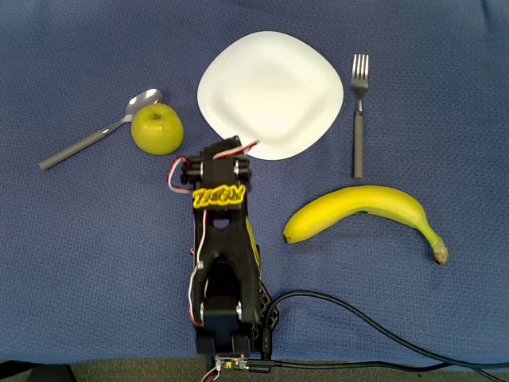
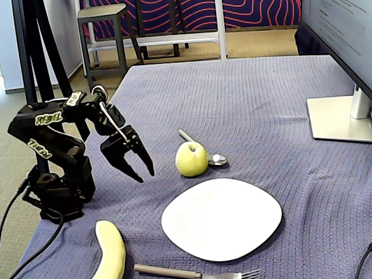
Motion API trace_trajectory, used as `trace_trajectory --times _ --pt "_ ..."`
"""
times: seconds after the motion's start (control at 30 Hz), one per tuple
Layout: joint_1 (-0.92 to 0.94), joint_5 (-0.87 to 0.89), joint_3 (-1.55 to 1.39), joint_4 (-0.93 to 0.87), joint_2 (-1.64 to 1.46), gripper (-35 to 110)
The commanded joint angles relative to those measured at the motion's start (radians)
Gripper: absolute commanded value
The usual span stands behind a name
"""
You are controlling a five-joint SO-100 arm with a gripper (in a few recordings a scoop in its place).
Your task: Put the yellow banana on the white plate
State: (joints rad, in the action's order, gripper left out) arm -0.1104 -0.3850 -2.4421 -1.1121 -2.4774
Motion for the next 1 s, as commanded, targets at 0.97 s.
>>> trace_trajectory --times 0.97 --pt "0.451 -0.637 0.583 -0.238 0.523 17"
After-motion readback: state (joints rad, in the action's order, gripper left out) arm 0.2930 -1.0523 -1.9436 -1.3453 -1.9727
